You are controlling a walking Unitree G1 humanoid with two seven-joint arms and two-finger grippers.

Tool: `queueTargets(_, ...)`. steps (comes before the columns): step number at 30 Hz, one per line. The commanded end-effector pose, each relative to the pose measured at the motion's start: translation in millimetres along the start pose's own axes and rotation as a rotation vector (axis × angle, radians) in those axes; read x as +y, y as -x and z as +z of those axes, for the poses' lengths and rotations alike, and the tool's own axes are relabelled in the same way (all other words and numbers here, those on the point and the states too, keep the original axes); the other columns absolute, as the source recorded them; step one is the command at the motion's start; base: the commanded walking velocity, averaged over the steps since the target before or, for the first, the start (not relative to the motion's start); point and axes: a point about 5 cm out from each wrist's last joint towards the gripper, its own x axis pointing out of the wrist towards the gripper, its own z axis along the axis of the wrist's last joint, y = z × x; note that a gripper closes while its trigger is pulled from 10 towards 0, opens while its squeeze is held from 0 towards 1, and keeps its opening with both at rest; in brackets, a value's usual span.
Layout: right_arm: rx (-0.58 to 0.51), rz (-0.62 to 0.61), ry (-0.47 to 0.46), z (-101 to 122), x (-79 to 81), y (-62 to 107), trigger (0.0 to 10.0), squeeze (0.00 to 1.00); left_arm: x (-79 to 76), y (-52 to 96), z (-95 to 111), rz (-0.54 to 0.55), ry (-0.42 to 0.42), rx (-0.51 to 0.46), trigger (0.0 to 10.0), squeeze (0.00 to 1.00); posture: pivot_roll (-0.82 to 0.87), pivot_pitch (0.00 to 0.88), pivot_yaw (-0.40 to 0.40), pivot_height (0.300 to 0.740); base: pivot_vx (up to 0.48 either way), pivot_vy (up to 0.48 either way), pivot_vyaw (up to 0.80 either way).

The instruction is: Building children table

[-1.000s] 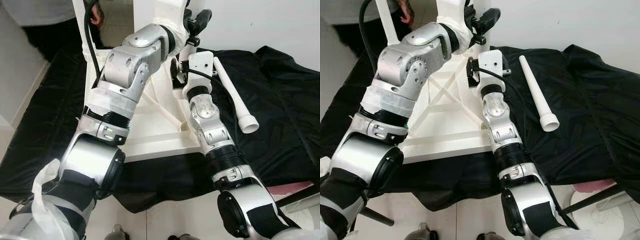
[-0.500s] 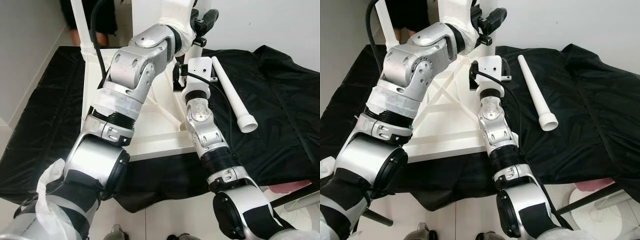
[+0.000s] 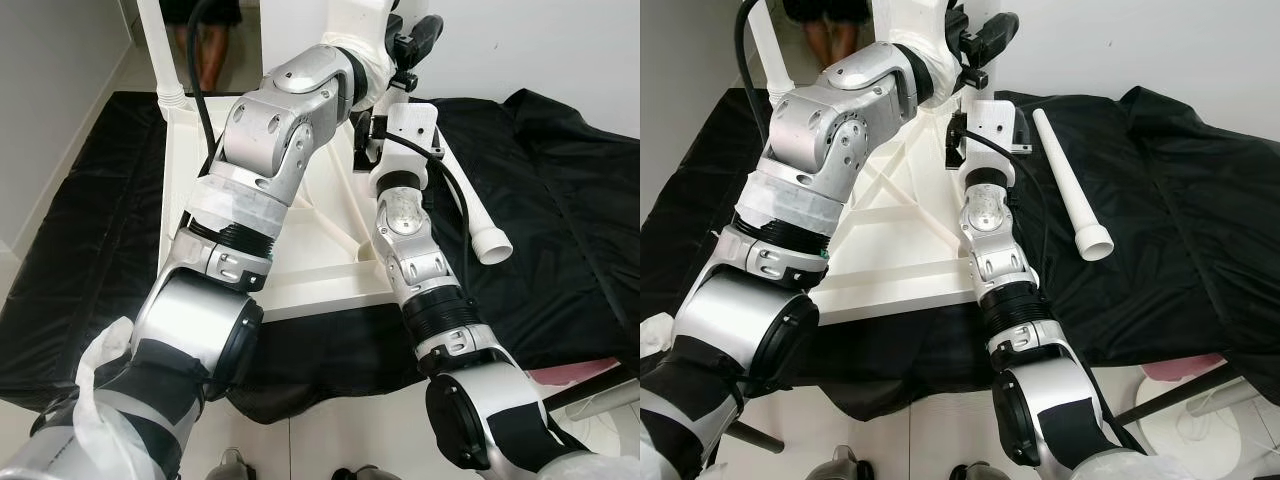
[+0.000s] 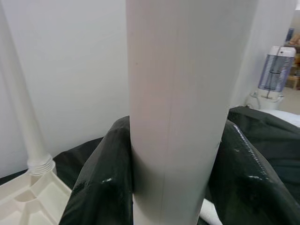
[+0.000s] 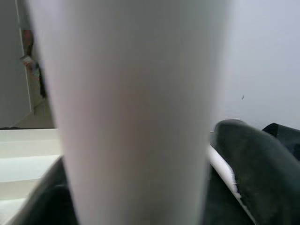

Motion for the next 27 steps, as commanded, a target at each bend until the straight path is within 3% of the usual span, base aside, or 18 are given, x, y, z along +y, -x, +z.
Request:
queueTargets(1, -0.009, -0.014, -0.021, 3.8, 0.6, -2.7, 0.0, 0.00, -3.6, -1.6, 13.3, 0.032, -0.026, -0.039, 10.0, 0.00, 0.01, 0.074, -0.061, 0.740, 0.000, 0.000, 0.00)
queueTargets(12, 0.008, -0.013, -0.033, 1.6, 2.2, -3.7, 0.0, 0.00, -7.2, -1.2, 16.0, 0.007, -0.050, -0.055, 10.0, 0.00, 0.02, 0.072, -0.063, 0.740, 0.000, 0.000, 0.00)
queueTargets(13, 0.008, -0.011, -0.029, 1.7, 2.7, -4.0, 4.8, 0.00, -7.9, -1.0, 15.9, -0.002, -0.057, -0.057, 10.0, 0.00, 0.02, 0.072, -0.063, 0.740, 0.000, 0.000, 0.00)
queueTargets(14, 0.008, -0.011, -0.029, 1.7, 2.7, -4.0, 4.8, 0.00, -7.9, -1.0, 15.9, -0.002, -0.057, -0.057, 10.0, 0.00, 0.02, 0.072, -0.063, 0.740, 0.000, 0.000, 0.00)
queueTargets(15, 0.008, -0.009, -0.033, 2.2, 3.4, -4.2, 10.0, 0.00, -8.6, -0.8, 15.5, -0.008, -0.061, -0.056, 10.0, 0.00, 0.02, 0.072, -0.063, 0.740, 0.000, 0.000, 0.00)
queueTargets(16, 0.008, -0.010, -0.034, 2.3, 3.5, -4.4, 10.0, 0.00, -8.7, -0.7, 15.4, -0.010, -0.054, -0.057, 10.0, 0.00, 0.02, 0.071, -0.063, 0.740, 0.000, 0.000, 0.00)
queueTargets(17, 0.009, -0.011, -0.038, 2.5, 3.4, -4.7, 10.0, 0.00, -8.6, -0.2, 15.8, -0.012, -0.028, -0.067, 10.0, 0.94, 0.02, 0.073, -0.062, 0.740, 0.000, 0.000, 0.00)
queueTargets(19, 0.010, -0.012, -0.040, 2.6, 3.3, -4.9, 10.0, 0.00, -8.6, 0.2, 16.2, -0.013, -0.008, -0.075, 10.0, 0.94, 0.02, 0.073, -0.062, 0.740, 0.000, 0.000, 0.00)
queueTargets(20, 0.011, -0.013, -0.039, 2.5, 3.3, -5.2, 10.0, 0.00, -8.6, 0.7, 16.7, -0.018, 0.003, -0.082, 10.0, 1.00, 0.02, 0.072, -0.060, 0.740, 0.000, 0.000, 0.00)
queueTargets(26, 0.016, -0.021, -0.041, 2.5, 1.4, -6.8, 10.0, 0.00, -9.0, 1.2, 19.5, -0.021, -0.027, -0.092, 10.0, 1.00, 0.02, 0.074, -0.055, 0.740, 0.000, 0.000, 0.00)
queueTargets(27, 0.018, -0.024, -0.047, 2.7, 0.4, -7.2, 10.0, 0.00, -7.8, 1.3, 19.8, -0.013, -0.035, -0.093, 10.0, 0.24, 0.02, 0.074, -0.055, 0.740, 0.000, 0.000, 0.00)
